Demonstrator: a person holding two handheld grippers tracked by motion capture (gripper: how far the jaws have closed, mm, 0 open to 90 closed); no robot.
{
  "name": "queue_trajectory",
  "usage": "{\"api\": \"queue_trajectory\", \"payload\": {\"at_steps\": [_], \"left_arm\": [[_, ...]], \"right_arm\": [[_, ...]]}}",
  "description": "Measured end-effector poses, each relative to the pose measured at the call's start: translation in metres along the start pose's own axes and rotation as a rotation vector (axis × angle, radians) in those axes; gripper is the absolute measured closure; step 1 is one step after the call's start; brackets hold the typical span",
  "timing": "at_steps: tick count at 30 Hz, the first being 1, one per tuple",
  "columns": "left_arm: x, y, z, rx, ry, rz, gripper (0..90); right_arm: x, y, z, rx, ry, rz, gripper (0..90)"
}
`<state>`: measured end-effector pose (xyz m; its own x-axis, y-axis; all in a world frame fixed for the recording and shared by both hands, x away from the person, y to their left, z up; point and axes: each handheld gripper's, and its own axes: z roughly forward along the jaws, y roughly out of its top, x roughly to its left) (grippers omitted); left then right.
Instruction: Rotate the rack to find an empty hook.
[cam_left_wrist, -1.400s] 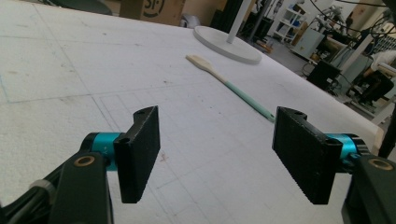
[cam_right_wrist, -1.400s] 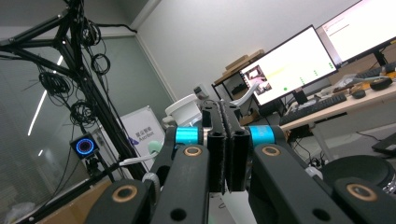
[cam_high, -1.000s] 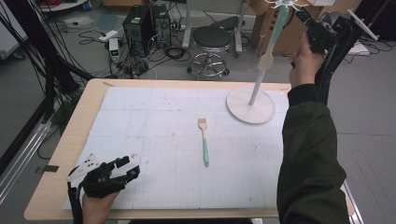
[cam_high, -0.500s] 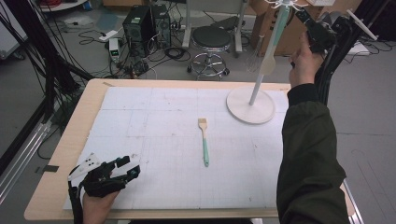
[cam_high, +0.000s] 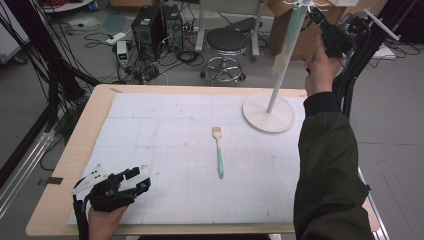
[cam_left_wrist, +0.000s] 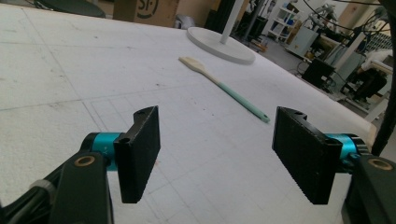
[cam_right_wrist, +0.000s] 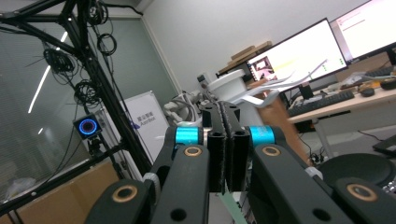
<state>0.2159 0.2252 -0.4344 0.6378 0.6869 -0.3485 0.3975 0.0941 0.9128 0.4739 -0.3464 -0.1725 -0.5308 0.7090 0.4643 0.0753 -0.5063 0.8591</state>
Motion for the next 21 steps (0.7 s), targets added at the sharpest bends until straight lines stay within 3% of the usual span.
{"api": "queue_trajectory", "payload": {"at_steps": [21], "left_arm": [[0.001,0.0,-0.002,-0.006,0.004,-0.003,32.9]], "right_arm": [[0.004,-0.009,0.011,0.019,0.021,0.009,89.9]]}}
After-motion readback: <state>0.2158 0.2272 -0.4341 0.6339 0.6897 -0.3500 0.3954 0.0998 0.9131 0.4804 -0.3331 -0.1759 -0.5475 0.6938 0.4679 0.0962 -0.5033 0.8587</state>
